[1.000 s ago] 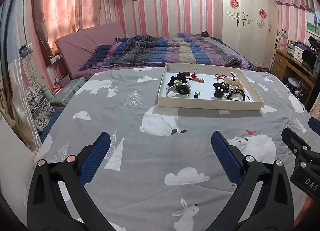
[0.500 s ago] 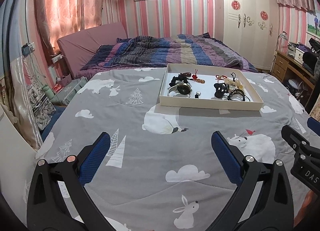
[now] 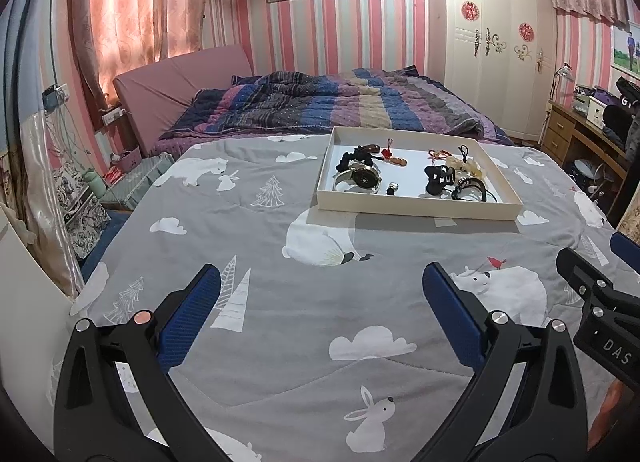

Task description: Organize jewelry

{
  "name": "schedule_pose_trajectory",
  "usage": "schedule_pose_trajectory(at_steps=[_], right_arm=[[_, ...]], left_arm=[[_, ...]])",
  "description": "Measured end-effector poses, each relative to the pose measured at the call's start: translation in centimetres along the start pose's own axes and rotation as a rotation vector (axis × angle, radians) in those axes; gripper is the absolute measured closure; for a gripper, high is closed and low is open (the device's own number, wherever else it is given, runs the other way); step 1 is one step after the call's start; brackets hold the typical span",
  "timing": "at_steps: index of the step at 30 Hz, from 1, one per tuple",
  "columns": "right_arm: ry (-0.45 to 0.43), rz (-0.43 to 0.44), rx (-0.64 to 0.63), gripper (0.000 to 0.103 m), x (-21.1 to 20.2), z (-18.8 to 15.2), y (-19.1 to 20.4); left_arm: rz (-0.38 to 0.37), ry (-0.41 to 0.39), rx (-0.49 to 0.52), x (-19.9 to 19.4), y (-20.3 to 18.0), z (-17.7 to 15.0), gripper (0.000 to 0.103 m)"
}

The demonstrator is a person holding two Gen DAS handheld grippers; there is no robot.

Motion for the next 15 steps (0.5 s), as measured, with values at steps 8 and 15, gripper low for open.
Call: schedule_pose_trajectory(at_steps=[8,15], right_arm=[[0.001,-0.001,0.000,0.012,-0.04,0.04,0.18],[-0.001,-0.009,-0.004,0.012,0.09,0.06,0.29]], left_arm=[[-0.014,0.013,0.005,0.22,-0.26,-0.15,0.003],[-0.006,0.001,0.020,-0.18,-0.63,-0.05,0.003]])
Point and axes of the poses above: each gripper's, at about its wrist camera, not at the fingertips, and x roughly the way its jaws point, y to its left, z to its top, the point moved 6 cm from there along x, roughly the way its jaws point, and after that the axes turned 10 degrees about -z, right-handed, at the moved point
